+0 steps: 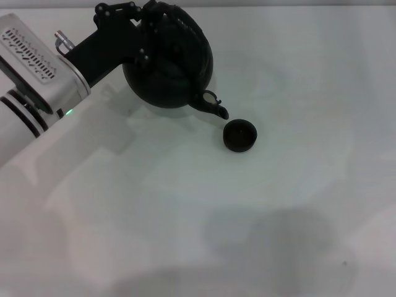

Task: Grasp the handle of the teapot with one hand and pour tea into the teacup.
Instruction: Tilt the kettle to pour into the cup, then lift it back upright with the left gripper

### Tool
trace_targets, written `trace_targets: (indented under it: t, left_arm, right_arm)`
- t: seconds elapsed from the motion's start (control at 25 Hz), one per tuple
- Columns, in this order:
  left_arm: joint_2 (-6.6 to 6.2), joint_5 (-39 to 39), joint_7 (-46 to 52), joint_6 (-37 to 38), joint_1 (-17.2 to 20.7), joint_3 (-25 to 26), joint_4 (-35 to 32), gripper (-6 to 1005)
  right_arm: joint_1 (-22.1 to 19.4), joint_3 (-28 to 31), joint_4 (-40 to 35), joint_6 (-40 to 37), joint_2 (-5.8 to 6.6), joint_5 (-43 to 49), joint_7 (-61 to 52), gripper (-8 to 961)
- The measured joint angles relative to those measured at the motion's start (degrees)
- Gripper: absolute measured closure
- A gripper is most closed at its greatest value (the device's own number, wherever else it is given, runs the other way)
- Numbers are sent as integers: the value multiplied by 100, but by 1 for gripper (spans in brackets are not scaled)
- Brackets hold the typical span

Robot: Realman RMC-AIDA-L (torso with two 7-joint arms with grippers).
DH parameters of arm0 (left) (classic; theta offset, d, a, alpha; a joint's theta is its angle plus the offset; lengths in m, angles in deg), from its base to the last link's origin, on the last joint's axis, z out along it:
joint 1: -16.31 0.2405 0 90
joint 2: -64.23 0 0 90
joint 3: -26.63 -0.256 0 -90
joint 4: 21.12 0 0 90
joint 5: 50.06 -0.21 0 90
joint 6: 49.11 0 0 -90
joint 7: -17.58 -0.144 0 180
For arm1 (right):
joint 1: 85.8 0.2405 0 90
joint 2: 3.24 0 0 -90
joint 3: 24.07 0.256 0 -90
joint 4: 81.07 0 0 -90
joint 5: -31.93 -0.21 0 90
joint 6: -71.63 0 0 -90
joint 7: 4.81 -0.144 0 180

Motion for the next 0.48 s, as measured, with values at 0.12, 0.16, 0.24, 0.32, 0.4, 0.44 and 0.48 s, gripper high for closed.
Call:
trace_targets:
  t: [0.12,0.16,0.24,0.32,0.4,0.44,0.48]
  left_arm:
    - [0,9,-121,-118,-41,23,4,899]
    - [0,14,-168,-148,-58,27,5,898]
    - [10,18,-238,-182,-102,33,12,898]
    - [13,12,-288,-193,-149,31,47,898]
    - [14,1,-333,-217,-212,18,108,898]
    - [15,-5,-346,-239,-241,12,134,898]
    - [16,-11,-356,-267,-267,9,147,899]
  right_arm:
    - [4,0,0,0,0,-3,0,109]
    - [4,0,0,0,0,-16,0,109]
    - [6,0,1,1,0,-75,0,109]
    - [7,0,5,1,0,-119,0,109]
    - [8,0,10,1,-2,-132,0,109]
    - [8,0,11,1,-4,-133,0,109]
    - [8,0,11,1,-6,-133,0,109]
